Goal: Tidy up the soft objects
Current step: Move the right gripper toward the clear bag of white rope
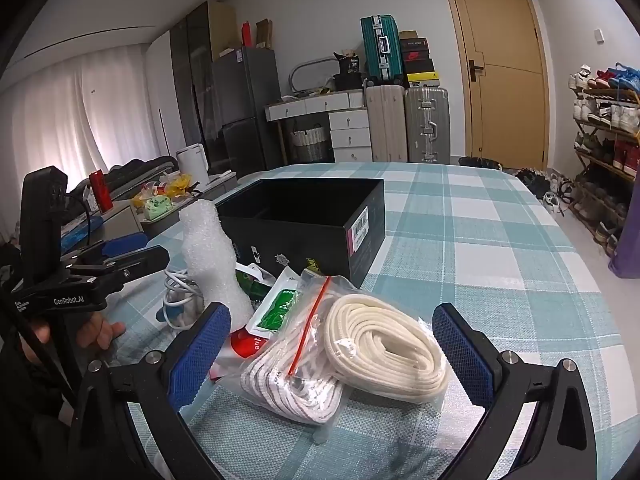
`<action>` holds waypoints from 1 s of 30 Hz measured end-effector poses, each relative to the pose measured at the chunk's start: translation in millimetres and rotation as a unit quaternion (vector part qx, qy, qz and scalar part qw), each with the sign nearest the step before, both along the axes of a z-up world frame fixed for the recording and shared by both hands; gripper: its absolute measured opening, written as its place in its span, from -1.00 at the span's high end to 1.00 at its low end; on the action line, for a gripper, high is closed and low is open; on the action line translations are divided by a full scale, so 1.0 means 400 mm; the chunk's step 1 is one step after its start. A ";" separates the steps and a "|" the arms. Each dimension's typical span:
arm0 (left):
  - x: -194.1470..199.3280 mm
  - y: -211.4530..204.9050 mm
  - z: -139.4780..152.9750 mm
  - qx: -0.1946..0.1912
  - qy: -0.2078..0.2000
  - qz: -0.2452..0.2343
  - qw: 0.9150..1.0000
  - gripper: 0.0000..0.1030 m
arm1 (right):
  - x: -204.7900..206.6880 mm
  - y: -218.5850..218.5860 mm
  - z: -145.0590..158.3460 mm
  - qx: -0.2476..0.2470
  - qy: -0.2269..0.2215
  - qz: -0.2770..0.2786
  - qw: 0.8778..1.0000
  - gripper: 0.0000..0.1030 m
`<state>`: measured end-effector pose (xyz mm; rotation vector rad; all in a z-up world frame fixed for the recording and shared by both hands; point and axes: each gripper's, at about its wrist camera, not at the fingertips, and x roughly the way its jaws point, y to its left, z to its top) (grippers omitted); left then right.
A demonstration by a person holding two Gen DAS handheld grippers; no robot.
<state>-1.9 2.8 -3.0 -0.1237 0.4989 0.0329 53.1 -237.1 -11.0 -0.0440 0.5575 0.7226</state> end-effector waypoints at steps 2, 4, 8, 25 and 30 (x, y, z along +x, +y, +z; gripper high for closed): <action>0.000 0.001 0.000 0.000 0.000 0.000 1.000 -1.00 | 0.002 0.002 0.000 0.000 0.001 -0.001 1.000 -0.99; 0.000 0.001 0.000 0.000 0.000 0.000 1.000 -1.00 | 0.002 0.004 0.002 0.000 0.000 -0.001 1.000 -0.99; 0.000 0.001 0.000 0.000 0.000 0.000 1.000 -1.00 | 0.003 0.000 0.002 0.002 -0.003 -0.001 1.000 -0.99; 0.001 0.000 0.002 0.003 0.000 0.003 1.000 -1.00 | 0.031 -0.019 0.018 -0.024 -0.005 -0.005 1.000 -0.99; 0.002 -0.003 0.010 0.013 0.003 -0.004 1.000 -1.00 | 0.034 -0.025 0.025 -0.033 -0.005 0.011 0.999 -0.99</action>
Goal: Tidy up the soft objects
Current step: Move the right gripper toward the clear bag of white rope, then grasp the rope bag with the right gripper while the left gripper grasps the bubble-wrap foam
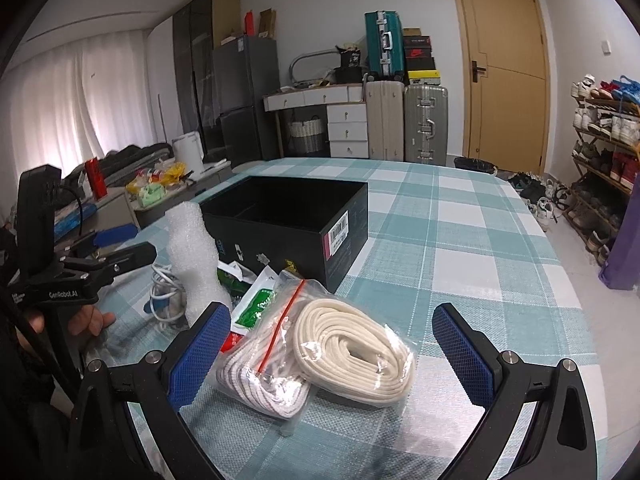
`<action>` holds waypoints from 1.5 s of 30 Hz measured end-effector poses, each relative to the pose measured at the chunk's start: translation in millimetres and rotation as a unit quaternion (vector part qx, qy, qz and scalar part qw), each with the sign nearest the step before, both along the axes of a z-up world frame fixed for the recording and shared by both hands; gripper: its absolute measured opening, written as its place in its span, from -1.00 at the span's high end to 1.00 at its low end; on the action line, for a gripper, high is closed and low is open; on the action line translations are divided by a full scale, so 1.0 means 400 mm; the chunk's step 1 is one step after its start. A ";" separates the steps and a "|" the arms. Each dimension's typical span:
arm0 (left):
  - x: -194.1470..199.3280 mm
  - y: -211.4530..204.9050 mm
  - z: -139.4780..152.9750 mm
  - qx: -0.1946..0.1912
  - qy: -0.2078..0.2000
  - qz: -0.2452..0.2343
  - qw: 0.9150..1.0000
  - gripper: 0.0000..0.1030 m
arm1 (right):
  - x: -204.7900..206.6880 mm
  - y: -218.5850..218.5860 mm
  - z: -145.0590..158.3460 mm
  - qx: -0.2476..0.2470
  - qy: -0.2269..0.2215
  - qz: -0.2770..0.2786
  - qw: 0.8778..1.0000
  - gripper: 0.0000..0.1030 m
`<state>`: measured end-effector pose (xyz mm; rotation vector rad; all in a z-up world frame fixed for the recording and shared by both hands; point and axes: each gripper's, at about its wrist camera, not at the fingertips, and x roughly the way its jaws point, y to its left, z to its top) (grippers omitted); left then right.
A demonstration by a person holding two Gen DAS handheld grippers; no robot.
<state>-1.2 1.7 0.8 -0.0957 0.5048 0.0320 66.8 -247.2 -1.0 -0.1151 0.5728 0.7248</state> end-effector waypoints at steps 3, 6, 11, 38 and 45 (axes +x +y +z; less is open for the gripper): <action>-0.002 0.001 0.012 -0.005 -0.002 -0.005 1.000 -1.00 | 0.010 -0.005 -0.003 -0.003 0.009 0.010 1.000 -0.99; -0.002 -0.003 0.022 -0.008 -0.001 -0.013 1.000 -1.00 | 0.025 -0.011 -0.008 -0.014 0.023 0.018 0.999 -0.99; 0.001 -0.009 0.027 -0.001 0.001 -0.020 1.000 -1.00 | 0.042 -0.016 -0.014 -0.055 0.029 0.037 0.997 -0.99; 0.014 -0.004 0.013 -0.007 0.008 -0.022 1.000 -1.00 | 0.149 0.013 -0.081 -0.069 0.145 0.152 0.975 -0.49; 0.017 -0.005 0.006 -0.009 0.010 -0.022 1.000 -1.00 | 0.110 -0.003 -0.078 -0.054 0.142 0.137 0.979 -0.11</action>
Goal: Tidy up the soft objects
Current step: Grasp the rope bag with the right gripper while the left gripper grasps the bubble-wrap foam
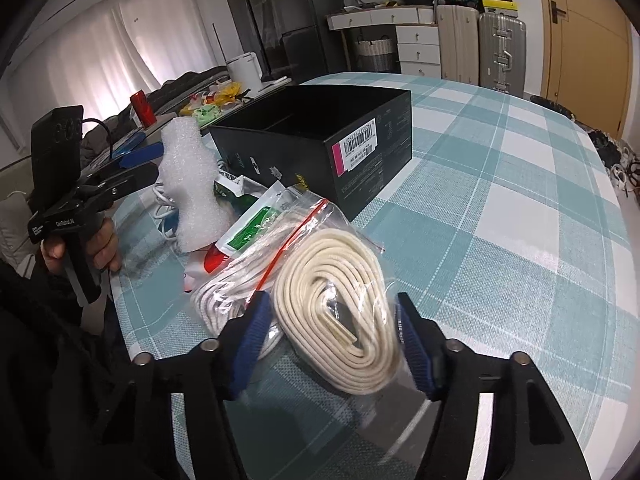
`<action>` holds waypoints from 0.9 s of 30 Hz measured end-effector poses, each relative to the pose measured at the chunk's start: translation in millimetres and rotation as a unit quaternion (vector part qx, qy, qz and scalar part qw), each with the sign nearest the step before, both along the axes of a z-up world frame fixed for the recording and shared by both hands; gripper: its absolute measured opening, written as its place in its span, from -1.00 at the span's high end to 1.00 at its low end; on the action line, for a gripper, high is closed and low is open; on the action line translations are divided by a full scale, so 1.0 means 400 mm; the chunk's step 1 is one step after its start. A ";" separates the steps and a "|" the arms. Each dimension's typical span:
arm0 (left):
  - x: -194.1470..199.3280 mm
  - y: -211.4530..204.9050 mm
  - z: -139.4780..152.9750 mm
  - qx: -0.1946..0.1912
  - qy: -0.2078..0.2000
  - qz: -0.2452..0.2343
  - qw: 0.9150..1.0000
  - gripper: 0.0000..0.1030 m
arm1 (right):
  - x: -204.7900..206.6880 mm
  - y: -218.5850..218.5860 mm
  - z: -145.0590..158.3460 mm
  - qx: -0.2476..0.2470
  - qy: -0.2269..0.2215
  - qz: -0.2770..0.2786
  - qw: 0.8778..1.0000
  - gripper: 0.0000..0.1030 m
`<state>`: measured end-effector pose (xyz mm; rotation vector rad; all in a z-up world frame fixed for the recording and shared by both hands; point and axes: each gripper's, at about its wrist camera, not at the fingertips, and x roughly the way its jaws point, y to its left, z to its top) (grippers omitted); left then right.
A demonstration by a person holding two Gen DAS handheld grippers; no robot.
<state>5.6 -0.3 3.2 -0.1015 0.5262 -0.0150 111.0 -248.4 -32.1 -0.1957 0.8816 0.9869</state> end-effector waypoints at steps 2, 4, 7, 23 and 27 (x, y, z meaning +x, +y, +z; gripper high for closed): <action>0.000 0.000 0.000 0.001 0.000 0.000 1.000 -1.00 | -0.013 -0.003 0.002 0.009 -0.002 -0.007 1.000 0.03; 0.000 0.000 0.001 0.001 0.000 0.000 1.000 -1.00 | -0.021 -0.003 0.003 0.014 -0.007 -0.015 1.000 0.16; 0.000 0.000 0.001 0.001 0.000 0.000 1.000 -1.00 | -0.034 -0.003 0.008 0.027 -0.011 -0.020 0.999 0.28; 0.002 -0.025 0.009 -0.035 0.006 -0.031 0.999 -1.00 | -0.058 -0.034 0.050 0.096 -0.039 -0.068 0.992 0.29; 0.010 -0.048 0.018 -0.044 0.005 -0.059 0.997 -1.00 | -0.064 -0.039 0.061 0.106 -0.045 -0.077 0.990 0.29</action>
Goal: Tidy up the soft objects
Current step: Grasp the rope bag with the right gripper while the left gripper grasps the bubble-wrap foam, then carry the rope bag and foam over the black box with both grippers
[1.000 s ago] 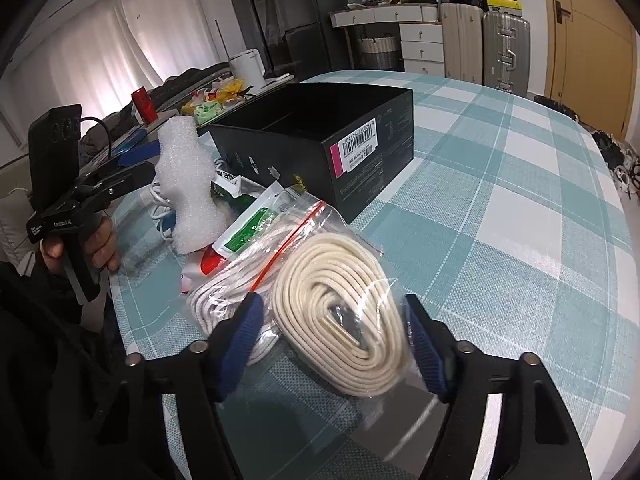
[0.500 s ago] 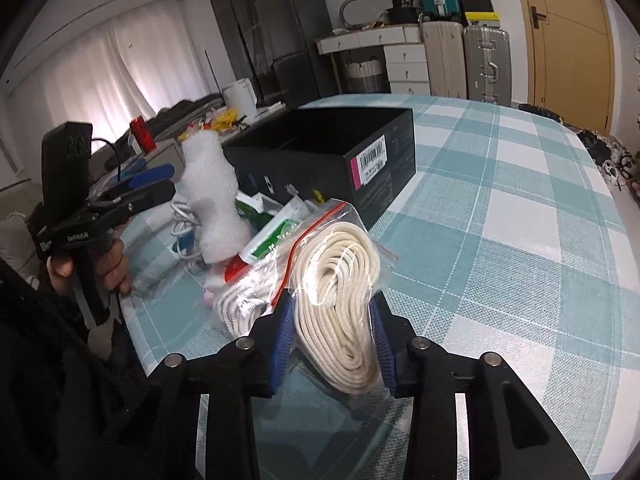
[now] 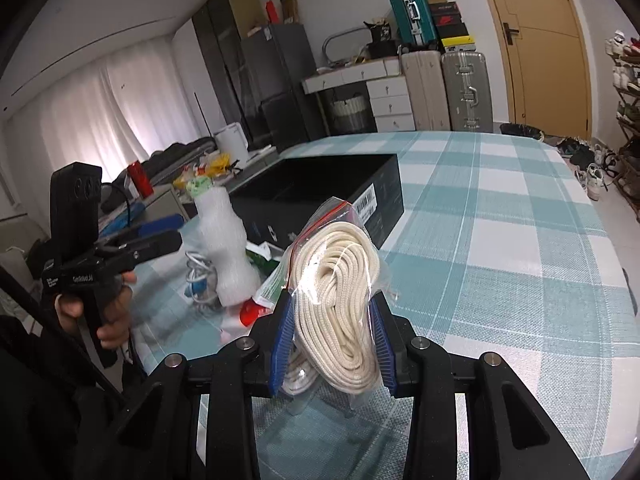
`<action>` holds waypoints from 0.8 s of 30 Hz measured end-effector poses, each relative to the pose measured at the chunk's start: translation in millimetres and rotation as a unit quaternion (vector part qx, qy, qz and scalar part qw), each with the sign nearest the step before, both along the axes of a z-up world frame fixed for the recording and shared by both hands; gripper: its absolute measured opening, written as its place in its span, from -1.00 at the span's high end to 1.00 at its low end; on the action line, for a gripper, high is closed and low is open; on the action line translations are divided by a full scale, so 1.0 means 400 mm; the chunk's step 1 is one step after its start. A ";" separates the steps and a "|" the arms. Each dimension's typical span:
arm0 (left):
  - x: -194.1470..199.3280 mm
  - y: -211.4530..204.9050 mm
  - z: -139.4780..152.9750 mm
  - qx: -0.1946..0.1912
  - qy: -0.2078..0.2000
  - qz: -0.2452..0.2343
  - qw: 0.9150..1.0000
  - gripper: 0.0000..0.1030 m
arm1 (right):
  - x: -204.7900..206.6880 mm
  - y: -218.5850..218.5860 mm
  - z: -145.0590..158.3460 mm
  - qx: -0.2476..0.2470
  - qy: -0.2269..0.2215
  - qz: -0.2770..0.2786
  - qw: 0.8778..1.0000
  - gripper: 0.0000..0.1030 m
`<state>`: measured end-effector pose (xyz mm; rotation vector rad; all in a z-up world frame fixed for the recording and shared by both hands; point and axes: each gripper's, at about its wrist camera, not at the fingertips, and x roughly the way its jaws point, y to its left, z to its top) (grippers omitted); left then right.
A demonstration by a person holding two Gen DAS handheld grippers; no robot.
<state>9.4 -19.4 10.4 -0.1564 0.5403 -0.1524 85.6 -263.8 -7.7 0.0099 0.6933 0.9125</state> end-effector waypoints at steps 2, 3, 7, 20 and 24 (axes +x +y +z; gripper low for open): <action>0.006 -0.020 0.004 0.008 0.000 -0.014 1.000 -1.00 | -0.005 0.000 0.004 0.004 -0.003 0.000 1.000 0.29; 0.009 -0.031 0.005 0.013 0.001 -0.020 1.000 -0.98 | -0.006 0.001 0.004 0.004 -0.004 0.000 1.000 0.29; 0.022 -0.068 0.008 0.034 -0.001 -0.037 0.999 -0.96 | -0.012 0.008 0.007 0.005 -0.007 0.002 1.000 0.29; 0.054 -0.113 0.005 0.039 0.014 -0.090 0.995 -0.05 | -0.010 0.024 0.013 0.008 -0.014 0.008 1.000 0.29; 0.053 -0.111 0.004 0.030 0.014 -0.100 0.994 0.21 | -0.009 0.033 0.016 0.008 -0.016 0.010 1.000 0.29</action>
